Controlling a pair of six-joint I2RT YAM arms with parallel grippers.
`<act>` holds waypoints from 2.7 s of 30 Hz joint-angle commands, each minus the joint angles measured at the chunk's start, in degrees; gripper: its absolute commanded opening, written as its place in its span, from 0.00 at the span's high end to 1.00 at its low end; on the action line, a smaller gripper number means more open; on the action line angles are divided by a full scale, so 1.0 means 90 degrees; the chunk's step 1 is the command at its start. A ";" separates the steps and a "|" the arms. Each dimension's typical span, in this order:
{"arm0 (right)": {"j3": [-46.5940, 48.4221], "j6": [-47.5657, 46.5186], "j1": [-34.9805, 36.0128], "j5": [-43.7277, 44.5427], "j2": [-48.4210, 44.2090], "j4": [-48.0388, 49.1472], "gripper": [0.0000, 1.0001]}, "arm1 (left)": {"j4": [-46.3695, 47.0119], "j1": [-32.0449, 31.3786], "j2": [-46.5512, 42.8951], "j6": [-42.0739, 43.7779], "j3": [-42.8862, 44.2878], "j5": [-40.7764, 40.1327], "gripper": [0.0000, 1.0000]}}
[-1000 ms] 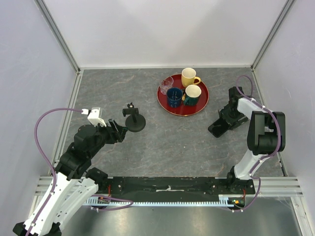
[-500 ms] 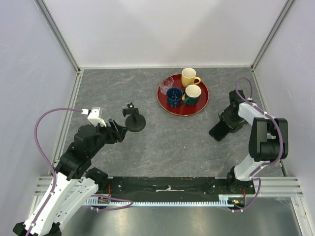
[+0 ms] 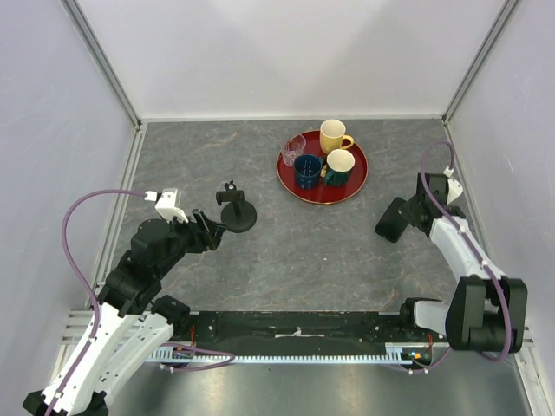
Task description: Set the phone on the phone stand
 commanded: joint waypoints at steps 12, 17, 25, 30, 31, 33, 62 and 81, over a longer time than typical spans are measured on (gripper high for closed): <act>0.0998 -0.0607 -0.0059 -0.0630 0.1212 -0.0464 0.02 | 0.0316 -0.0013 0.0064 0.0268 -0.0019 0.0255 0.28; 0.1721 -0.0647 -0.0216 -0.0875 0.2298 -0.1284 0.02 | 0.0345 -0.0013 -0.0015 0.0278 -0.0039 0.0255 0.28; 0.1956 -0.0472 -0.0225 -0.0611 0.2749 -0.1325 0.02 | 0.0355 -0.0013 -0.0073 0.0298 -0.0029 0.0294 0.28; 0.1917 -0.0149 -0.0216 -0.0592 0.2992 -0.1286 0.02 | 0.0365 -0.0013 -0.0102 0.0307 -0.0039 0.0295 0.28; 0.1937 -0.0129 -0.0225 -0.0660 0.3041 -0.1257 0.02 | 0.0355 -0.0013 -0.0102 0.0298 -0.0039 0.0285 0.28; 0.1995 -0.0120 -0.0216 -0.0660 0.3168 -0.1247 0.02 | 0.0365 -0.0013 -0.0132 0.0298 -0.0048 0.0275 0.28; 0.1068 0.0145 -0.0177 -0.0426 0.2292 -0.0495 1.00 | 0.0365 -0.0013 -0.0054 0.0278 -0.0049 0.0246 0.28; 0.2580 -0.0061 -0.0157 -0.0152 0.2865 -0.2173 0.02 | 0.0355 -0.0013 -0.0083 0.0288 -0.0049 0.0275 0.28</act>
